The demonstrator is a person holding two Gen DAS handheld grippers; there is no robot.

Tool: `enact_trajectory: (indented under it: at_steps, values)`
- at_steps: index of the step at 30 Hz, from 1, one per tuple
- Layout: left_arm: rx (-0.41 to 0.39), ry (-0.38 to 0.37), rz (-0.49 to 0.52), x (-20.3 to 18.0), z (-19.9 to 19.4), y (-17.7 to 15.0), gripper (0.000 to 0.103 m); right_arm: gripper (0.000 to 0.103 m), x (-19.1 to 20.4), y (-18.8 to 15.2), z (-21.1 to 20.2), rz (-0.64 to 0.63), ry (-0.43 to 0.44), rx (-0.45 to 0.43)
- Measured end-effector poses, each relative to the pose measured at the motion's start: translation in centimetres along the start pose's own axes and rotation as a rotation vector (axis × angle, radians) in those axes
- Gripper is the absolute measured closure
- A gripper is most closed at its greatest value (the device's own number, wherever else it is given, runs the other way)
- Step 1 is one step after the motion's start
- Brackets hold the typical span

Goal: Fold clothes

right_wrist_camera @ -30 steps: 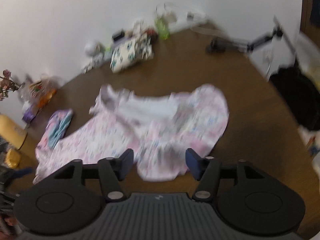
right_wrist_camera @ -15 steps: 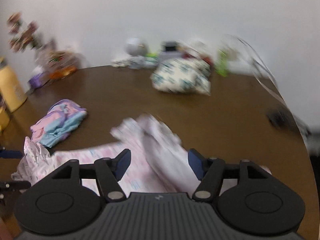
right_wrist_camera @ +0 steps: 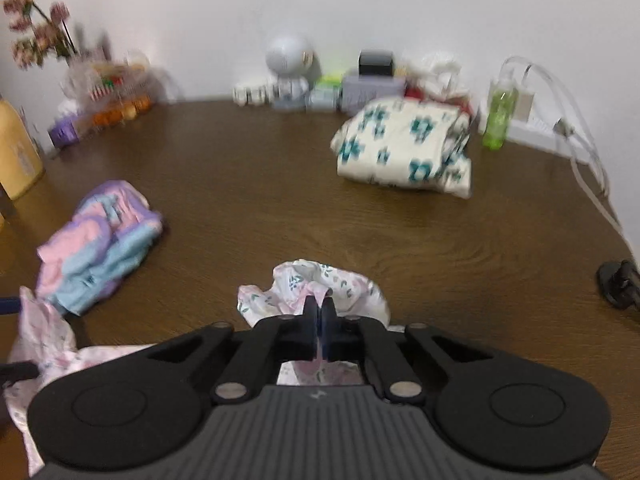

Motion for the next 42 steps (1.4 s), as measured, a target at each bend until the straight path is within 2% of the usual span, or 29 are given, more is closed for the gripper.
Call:
enact_trajectory:
  at_steps: [3,5,6,7,8,9,10,16,19,21,24,27,30,31,32,33,34,35,36,37,38,40,41,42]
  values:
    - [0.046,-0.029,-0.014,0.1,1.3,0.3,0.015,0.102,-1.8,0.6,-3.2,0.053,0.028,-0.064]
    - [0.078,-0.045,-0.023,0.0,2.3,0.4,0.018,0.102,-2.9,0.7,-5.0,0.074,0.02,-0.097]
    - [0.091,-0.049,-0.022,-0.2,2.7,0.3,0.028,0.102,-3.5,0.6,-5.9,0.086,0.016,-0.109]
    - [0.097,-0.06,-0.012,-0.6,3.0,0.2,0.048,0.102,-4.0,0.4,-6.7,0.099,0.013,-0.119]
    - [0.099,-0.08,0.0,-1.0,3.0,0.3,0.062,0.102,-4.5,0.3,-7.4,0.108,0.004,-0.131]
    - [0.099,-0.103,0.009,-1.5,2.7,0.4,0.09,0.102,-5.1,0.2,-8.2,0.113,-0.011,-0.145]
    - [0.1,-0.127,0.019,-1.9,2.5,0.5,0.097,0.102,-5.7,0.0,-9.0,0.118,-0.028,-0.159]
    - [-0.006,-0.119,0.068,-3.2,-1.0,2.1,0.097,0.102,-10.0,-0.4,-13.1,0.178,-0.119,-0.225]
    - [-0.05,-0.075,0.08,-3.4,-0.8,4.9,0.098,0.102,-11.4,-0.6,-12.4,0.217,-0.169,-0.199]
    - [-0.09,-0.034,0.09,-3.4,-0.6,7.7,0.098,0.102,-12.3,0.4,-11.5,0.244,-0.215,-0.197]
    - [-0.211,0.052,0.1,-3.4,-1.3,13.3,0.098,0.102,-13.4,4.2,-12.2,0.281,-0.287,-0.272]
    - [-0.437,0.102,0.131,-3.7,-6.1,18.1,0.098,0.102,-13.6,8.6,-16.3,0.292,-0.308,-0.428]
    - [-0.608,0.168,0.24,-4.5,-11.0,18.5,0.094,0.102,-12.4,11.3,-22.4,0.244,-0.281,-0.6]
    - [-0.66,0.191,0.28,-4.9,-12.6,18.4,0.087,0.102,-11.9,11.2,-23.9,0.215,-0.281,-0.629]
    - [-0.681,0.215,0.323,-5.2,-13.5,17.4,0.084,0.102,-11.4,10.6,-25.0,0.188,-0.284,-0.64]
    - [-0.666,0.226,0.357,-5.5,-13.7,15.7,0.063,0.102,-11.0,9.4,-25.5,0.167,-0.287,-0.629]
    - [-0.625,0.216,0.381,-5.7,-13.3,13.8,0.032,0.102,-10.7,7.8,-25.4,0.146,-0.286,-0.599]
    - [-0.578,0.197,0.381,-5.7,-12.6,12.3,0.021,0.102,-10.4,5.7,-24.8,0.127,-0.283,-0.553]
    - [-0.536,0.178,0.367,-5.6,-11.9,11.2,0.015,0.101,-10.2,2.9,-23.7,0.116,-0.276,-0.482]
    - [-0.494,0.159,0.354,-5.4,-11.2,10.2,0.015,0.1,-10.2,-0.2,-21.9,0.113,-0.265,-0.381]
    - [-0.452,0.14,0.34,-5.3,-10.6,9.1,0.015,0.095,-10.1,-3.4,-20.0,0.12,-0.25,-0.267]
    - [-0.368,0.101,0.312,-5.1,-9.3,6.9,0.015,0.068,-10.5,-10.2,-16.3,0.181,-0.21,-0.042]
    - [-0.326,0.082,0.297,-5.0,-8.6,5.8,0.016,0.055,-10.8,-13.2,-14.9,0.229,-0.197,0.044]
    - [-0.284,0.063,0.283,-5.0,-8.0,4.7,0.016,0.055,-11.1,-15.6,-14.2,0.277,-0.186,0.097]
Point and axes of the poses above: each gripper's, at about its wrist camera, not at the fingertips, and z roughly the way its jaws point, x to its left, y to its top, the point moved 6 cm from there along z, roughly the way its jaws point, and after that the axes turned 4 degrees about -y, right-handed, at the moved point
